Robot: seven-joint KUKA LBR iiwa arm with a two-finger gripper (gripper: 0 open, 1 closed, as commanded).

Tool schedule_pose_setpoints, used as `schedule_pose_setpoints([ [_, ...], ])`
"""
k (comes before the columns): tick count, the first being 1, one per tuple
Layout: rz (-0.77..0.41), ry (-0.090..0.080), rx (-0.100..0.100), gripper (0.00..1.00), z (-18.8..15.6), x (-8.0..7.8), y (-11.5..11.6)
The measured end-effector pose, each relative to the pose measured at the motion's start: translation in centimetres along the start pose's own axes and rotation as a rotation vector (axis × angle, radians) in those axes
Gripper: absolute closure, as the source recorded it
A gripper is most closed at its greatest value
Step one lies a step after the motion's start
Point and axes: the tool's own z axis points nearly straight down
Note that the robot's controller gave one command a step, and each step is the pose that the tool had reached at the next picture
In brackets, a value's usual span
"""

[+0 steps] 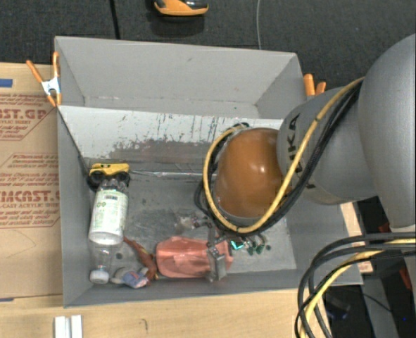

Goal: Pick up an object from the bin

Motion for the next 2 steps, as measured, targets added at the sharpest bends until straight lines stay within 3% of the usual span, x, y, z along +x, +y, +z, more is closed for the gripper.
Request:
schedule_pose_setpoints([
  [1, -0.001, -0.001, 0.000, 0.00, 0.0, 0.0, 0.0],
  [2, 0.027, -0.004, 0.000, 0.00, 2.3, 0.3, -0.4],
])
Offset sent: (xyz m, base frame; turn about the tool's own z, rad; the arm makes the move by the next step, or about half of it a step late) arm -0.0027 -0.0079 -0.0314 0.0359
